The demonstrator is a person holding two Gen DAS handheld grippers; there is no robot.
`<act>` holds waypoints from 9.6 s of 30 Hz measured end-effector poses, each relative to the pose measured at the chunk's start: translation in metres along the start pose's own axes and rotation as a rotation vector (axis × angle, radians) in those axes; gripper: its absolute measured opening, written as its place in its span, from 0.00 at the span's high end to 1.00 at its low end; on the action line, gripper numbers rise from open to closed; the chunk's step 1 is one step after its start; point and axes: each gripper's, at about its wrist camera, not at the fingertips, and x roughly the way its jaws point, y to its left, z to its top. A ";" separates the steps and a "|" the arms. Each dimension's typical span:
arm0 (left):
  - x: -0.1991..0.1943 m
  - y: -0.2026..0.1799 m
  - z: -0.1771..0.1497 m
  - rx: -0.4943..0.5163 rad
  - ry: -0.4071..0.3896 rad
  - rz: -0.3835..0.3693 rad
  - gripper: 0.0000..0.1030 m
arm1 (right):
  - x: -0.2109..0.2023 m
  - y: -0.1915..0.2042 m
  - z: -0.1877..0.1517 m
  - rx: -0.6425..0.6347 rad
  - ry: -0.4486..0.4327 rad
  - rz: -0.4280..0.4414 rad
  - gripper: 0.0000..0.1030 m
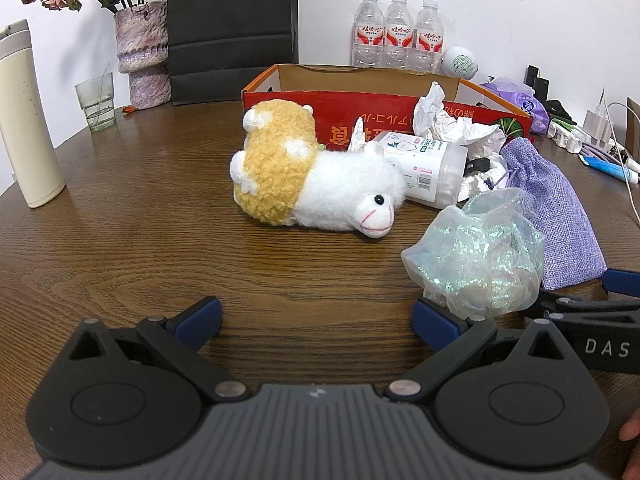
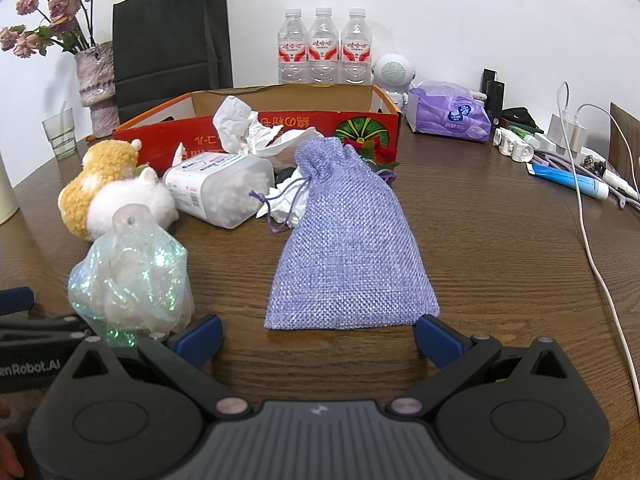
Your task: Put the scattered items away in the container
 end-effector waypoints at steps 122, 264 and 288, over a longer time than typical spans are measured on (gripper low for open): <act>0.265 0.006 0.301 0.046 0.327 0.016 0.54 | 0.277 -0.026 0.327 0.069 0.471 0.098 0.69; 0.001 -0.027 0.047 0.160 -0.297 -0.233 0.00 | -0.033 -0.042 0.001 0.067 -0.187 0.085 0.08; 0.007 -0.023 0.053 0.127 -0.227 -0.279 0.19 | -0.005 -0.043 0.017 0.073 -0.143 0.147 0.64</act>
